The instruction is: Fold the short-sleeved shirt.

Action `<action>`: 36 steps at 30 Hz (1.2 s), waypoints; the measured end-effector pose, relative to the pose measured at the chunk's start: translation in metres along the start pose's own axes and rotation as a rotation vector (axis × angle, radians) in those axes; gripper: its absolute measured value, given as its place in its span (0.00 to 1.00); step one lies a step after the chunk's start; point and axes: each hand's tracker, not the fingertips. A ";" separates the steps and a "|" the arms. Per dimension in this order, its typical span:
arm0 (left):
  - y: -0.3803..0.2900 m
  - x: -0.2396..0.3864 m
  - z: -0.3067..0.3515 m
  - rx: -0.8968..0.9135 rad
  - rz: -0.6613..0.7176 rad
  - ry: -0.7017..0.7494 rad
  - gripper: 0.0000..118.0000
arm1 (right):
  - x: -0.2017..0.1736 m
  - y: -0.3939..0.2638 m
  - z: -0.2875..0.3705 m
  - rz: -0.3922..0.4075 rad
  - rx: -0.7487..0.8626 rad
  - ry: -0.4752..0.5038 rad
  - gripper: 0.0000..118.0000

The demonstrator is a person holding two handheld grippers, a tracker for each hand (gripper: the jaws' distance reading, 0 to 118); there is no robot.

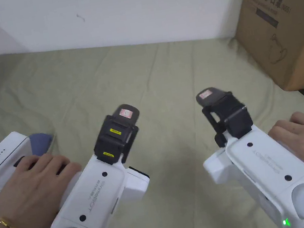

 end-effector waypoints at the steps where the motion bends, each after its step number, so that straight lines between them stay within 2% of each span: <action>1: -0.004 -0.005 -0.002 -0.034 0.069 0.002 1.00 | 0.010 -0.002 -0.002 -0.110 -0.030 0.012 0.98; 2: -0.008 -0.015 -0.007 -0.088 0.197 0.015 1.00 | 0.024 -0.005 -0.004 -0.275 -0.066 0.027 0.98; 3: -0.011 -0.026 -0.011 -0.141 0.336 0.023 1.00 | 0.039 -0.010 -0.007 -0.485 -0.110 0.049 0.98; 6: -0.032 -0.071 -0.023 -0.290 0.926 0.109 1.00 | 0.070 -0.042 -0.013 -1.120 -0.192 0.053 0.98; 8: -0.049 -0.084 -0.024 -0.326 1.295 0.194 1.00 | 0.074 -0.060 -0.016 -1.455 -0.227 0.042 0.98; 10: -0.059 -0.086 -0.024 -0.369 1.518 0.239 1.00 | 0.067 -0.072 -0.017 -1.684 -0.235 0.005 0.98; 12: -0.064 -0.080 -0.020 -0.376 1.678 0.279 1.00 | 0.056 -0.072 -0.016 -1.839 -0.247 -0.036 0.98; 15: -0.057 -0.071 -0.014 -0.388 1.822 0.237 1.00 | 0.037 -0.069 -0.011 -1.951 -0.306 -0.104 0.98; 18: -0.048 -0.057 -0.014 -0.418 1.829 0.206 1.00 | 0.022 -0.060 -0.006 -2.020 -0.343 -0.113 0.98; 27: -0.035 -0.043 -0.010 -0.438 1.800 0.165 1.00 | 0.012 -0.040 0.001 -1.932 -0.357 -0.087 0.98; 36: -0.030 -0.043 -0.009 -0.434 1.781 0.161 1.00 | 0.015 -0.037 0.002 -1.934 -0.351 -0.094 0.98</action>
